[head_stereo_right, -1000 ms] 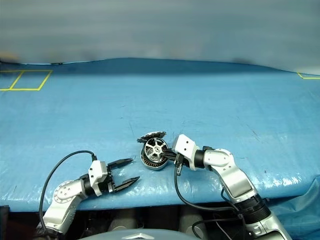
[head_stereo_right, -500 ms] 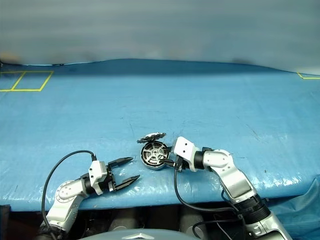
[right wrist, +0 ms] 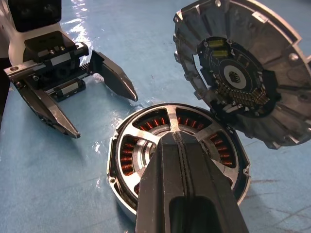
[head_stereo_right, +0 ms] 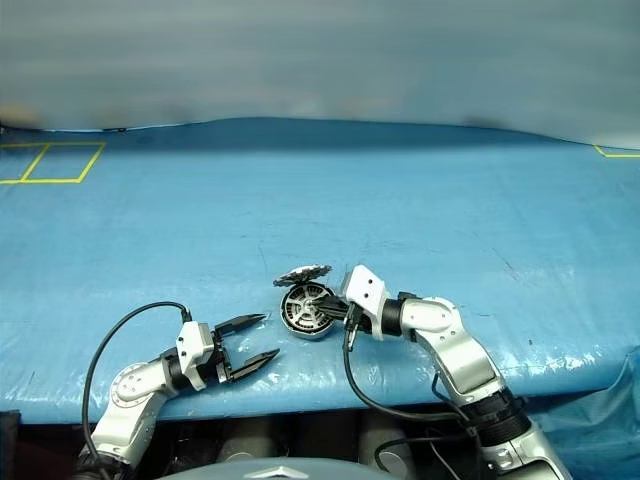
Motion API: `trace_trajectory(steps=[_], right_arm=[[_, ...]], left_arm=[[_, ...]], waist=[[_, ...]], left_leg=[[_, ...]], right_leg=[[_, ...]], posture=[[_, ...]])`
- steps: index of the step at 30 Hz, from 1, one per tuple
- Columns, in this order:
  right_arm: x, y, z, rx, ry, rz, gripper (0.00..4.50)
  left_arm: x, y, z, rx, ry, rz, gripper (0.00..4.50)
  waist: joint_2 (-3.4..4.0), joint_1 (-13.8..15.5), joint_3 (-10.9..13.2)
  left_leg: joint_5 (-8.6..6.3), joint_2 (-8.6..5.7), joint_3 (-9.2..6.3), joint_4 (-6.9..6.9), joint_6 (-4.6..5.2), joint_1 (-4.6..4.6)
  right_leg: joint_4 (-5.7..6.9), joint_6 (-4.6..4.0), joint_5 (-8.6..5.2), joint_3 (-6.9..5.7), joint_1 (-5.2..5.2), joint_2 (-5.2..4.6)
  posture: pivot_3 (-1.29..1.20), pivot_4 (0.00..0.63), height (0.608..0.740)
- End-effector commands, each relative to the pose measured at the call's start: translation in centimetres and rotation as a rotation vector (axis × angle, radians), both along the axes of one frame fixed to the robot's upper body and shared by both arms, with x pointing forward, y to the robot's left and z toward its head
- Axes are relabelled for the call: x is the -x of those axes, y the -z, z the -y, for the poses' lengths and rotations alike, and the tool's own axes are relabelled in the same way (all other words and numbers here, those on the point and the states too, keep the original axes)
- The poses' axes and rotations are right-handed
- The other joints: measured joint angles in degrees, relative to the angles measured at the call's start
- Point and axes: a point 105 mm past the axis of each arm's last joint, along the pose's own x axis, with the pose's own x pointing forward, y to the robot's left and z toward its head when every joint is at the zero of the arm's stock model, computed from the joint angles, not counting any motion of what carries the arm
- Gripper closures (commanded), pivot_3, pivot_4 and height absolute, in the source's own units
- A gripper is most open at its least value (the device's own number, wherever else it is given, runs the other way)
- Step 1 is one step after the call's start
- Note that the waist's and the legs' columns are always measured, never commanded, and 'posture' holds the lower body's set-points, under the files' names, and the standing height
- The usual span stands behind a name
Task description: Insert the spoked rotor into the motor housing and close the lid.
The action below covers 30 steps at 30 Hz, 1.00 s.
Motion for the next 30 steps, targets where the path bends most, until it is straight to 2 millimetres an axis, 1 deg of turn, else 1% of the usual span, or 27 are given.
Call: trace_trajectory(steps=[1, 5, 8, 11, 14, 18, 23, 25, 26, 30], right_arm=[[0.0, -0.6, -1.3, -0.015, -0.031, 0.031, 4.47], [-0.1, -0.5, -2.1, -0.009, -0.046, 0.038, 4.47], [-0.4, 0.8, -2.6, 0.058, -0.043, 0.031, 4.47], [-0.6, 2.4, -2.3, 0.170, -0.033, 0.048, 4.47], [-0.6, 3.1, -1.8, 0.227, -0.035, 0.058, 4.47], [-1.0, 4.8, -0.7, 0.386, -0.016, 0.109, 4.47], [-0.5, 5.8, -0.5, 0.439, -0.041, 0.105, 4.47], [-0.5, 5.8, -0.6, 0.421, -0.036, 0.096, 4.47], [-0.5, 5.7, -0.7, 0.408, -0.033, 0.094, 4.47], [-0.5, 2.2, -2.0, 0.158, -0.008, 0.069, 4.47]], left_arm=[[0.1, 0.1, -0.2, -0.011, -0.015, -0.005, 0.81], [0.1, 0.0, -0.3, -0.014, -0.020, -0.004, 0.81], [0.1, 0.0, -0.2, -0.016, -0.025, -0.004, 0.81], [0.1, -0.1, -0.2, -0.017, -0.030, -0.002, 0.81], [0.1, -0.3, -0.1, -0.017, -0.035, 0.000, 0.81], [0.3, -0.3, -0.1, -0.019, -0.038, -0.005, 0.81], [0.2, -0.4, 0.1, -0.018, -0.039, -0.007, 0.81], [0.2, -0.4, 0.1, -0.018, -0.039, -0.007, 0.81], [0.2, -0.4, 0.1, -0.018, -0.039, -0.008, 0.81], [0.3, -0.4, 0.1, -0.017, -0.035, -0.009, 0.81]], waist=[[0.01, -0.02, 0.00], [0.01, -0.03, 0.00], [0.01, -0.09, 0.00], [0.03, -0.11, -0.03], [0.02, -0.11, -0.08], [-0.01, -0.19, -0.19], [-0.18, -0.08, -0.67], [-0.24, -0.09, -0.79], [-0.26, -0.08, -0.82], [-0.28, -0.04, -0.82]], left_leg=[[0.00, 0.00, 0.00, 0.00, 0.00, 0.00], [0.00, 0.00, 0.01, -0.01, 0.00, -0.01], [0.00, 0.00, 0.00, -0.02, 0.00, -0.01], [0.00, 0.01, 0.01, -0.04, 0.00, 0.00], [0.00, 0.02, 0.00, -0.04, -0.01, 0.05], [-0.02, 0.04, 0.05, -0.04, -0.03, 0.13], [-0.05, 0.13, 0.06, -0.03, -0.08, 0.15], [-0.09, 0.37, 0.10, -0.02, -0.15, 0.18], [-0.20, 0.39, 0.13, -0.02, -0.35, 0.19], [-0.22, 0.41, 0.17, -0.01, -0.38, 0.18]], right_leg=[[0.00, 0.00, 0.00, 0.00, 0.00, 0.00], [0.00, 0.00, 0.00, 0.00, -0.02, 0.00], [-0.01, 0.00, 0.00, 0.00, -0.03, 0.00], [-0.01, -0.01, 0.00, 0.01, -0.04, -0.01], [0.00, 0.00, 0.00, -0.01, 0.00, 0.00], [0.00, 0.00, 0.00, 0.00, 0.03, -0.04], [-0.01, 0.01, -0.01, -0.02, 0.04, -0.09], [-0.01, 0.01, -0.01, -0.02, 0.06, -0.11], [-0.02, 0.01, -0.01, -0.02, 0.05, -0.13], [-0.04, 0.01, -0.01, -0.05, 0.04, -0.18]], posture=[[0.00, 0.150, 0.740], [0.00, 0.150, 0.740], [0.00, 0.150, 0.740], [0.00, 0.150, 0.740], [0.00, 0.150, 0.740], [0.00, 0.150, 0.740], [0.00, 0.150, 0.740], [0.00, 0.150, 0.740], [0.00, 0.150, 0.740], [0.00, 0.150, 0.740]])
